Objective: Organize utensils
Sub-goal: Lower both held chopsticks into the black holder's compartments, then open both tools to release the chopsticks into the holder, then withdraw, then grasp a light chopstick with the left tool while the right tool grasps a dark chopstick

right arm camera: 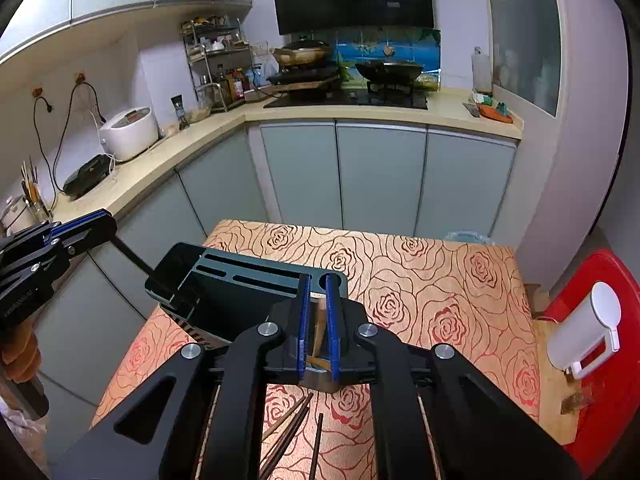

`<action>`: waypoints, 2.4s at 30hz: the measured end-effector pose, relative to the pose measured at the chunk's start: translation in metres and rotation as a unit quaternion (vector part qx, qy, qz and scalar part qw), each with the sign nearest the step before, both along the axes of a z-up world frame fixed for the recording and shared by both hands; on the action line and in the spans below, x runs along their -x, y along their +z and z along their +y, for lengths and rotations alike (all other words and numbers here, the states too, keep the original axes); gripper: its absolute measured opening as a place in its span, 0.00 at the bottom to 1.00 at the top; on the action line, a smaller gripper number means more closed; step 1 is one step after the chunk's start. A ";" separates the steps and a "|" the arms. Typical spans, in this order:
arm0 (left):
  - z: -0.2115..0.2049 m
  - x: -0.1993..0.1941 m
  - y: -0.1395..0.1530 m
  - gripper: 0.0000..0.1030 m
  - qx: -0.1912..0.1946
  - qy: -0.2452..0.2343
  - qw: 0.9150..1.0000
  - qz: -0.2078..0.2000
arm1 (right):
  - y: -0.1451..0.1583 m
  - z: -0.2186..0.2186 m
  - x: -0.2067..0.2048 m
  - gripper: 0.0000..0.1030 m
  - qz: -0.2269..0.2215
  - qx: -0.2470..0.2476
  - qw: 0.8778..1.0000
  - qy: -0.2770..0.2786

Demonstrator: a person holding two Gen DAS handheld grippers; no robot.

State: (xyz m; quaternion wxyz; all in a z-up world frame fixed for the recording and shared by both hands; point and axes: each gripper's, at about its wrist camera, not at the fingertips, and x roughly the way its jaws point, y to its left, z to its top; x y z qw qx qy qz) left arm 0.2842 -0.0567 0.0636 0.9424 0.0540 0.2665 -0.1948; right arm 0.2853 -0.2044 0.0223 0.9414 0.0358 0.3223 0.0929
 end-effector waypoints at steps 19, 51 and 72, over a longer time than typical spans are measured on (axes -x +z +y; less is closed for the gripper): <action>0.016 0.054 0.003 0.70 0.023 0.009 0.999 -0.044 | 0.026 -0.012 0.057 0.47 -0.067 -0.015 0.998 -0.008; 0.049 0.184 -0.151 0.72 -0.022 0.044 0.999 0.010 | -0.140 -0.014 0.207 0.55 -0.053 0.028 0.997 -0.047; 0.031 0.225 -0.208 0.72 -0.015 0.009 0.998 0.066 | -0.194 -0.007 0.237 0.55 0.001 0.031 0.998 -0.053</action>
